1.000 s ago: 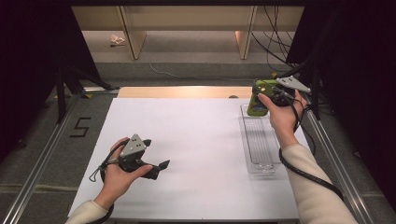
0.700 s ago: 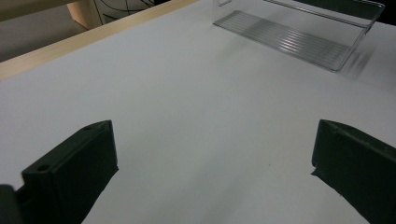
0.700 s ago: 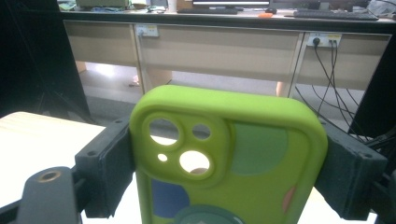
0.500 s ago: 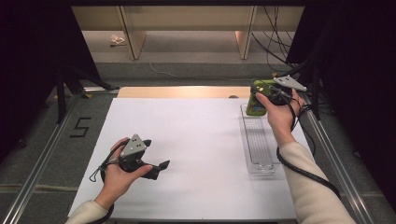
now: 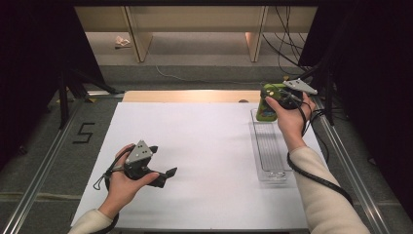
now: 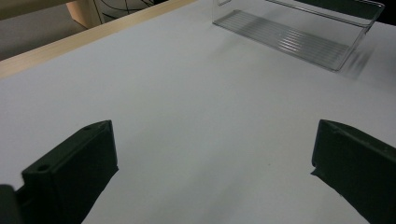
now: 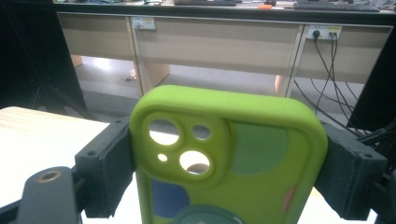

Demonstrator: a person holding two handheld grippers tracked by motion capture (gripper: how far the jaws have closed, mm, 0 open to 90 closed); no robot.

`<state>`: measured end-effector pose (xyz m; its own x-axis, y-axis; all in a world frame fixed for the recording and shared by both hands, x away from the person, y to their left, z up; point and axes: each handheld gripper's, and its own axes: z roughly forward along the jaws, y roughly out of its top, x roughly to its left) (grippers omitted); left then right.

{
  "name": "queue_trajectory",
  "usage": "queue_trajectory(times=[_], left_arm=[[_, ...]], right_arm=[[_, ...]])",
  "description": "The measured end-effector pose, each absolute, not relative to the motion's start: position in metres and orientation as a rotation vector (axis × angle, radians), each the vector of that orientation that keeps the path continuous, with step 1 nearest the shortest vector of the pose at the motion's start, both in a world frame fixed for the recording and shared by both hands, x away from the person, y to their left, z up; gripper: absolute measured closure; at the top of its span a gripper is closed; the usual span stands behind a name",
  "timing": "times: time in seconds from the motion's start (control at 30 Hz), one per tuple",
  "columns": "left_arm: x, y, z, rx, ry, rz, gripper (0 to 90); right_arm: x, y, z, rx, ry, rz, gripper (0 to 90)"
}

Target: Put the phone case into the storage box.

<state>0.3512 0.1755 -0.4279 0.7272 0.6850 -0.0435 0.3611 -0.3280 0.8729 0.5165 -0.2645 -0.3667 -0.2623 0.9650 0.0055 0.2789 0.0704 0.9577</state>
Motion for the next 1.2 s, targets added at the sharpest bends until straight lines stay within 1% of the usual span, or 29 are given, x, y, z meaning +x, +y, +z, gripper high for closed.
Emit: queue_trajectory(times=[1.2], left_arm=[[0.351, 0.176, -0.428, 1.946, 0.804, 0.412, 0.0]], right_arm=[[0.530, -0.261, -0.376, 1.286, 1.660, 1.179, 17.1]])
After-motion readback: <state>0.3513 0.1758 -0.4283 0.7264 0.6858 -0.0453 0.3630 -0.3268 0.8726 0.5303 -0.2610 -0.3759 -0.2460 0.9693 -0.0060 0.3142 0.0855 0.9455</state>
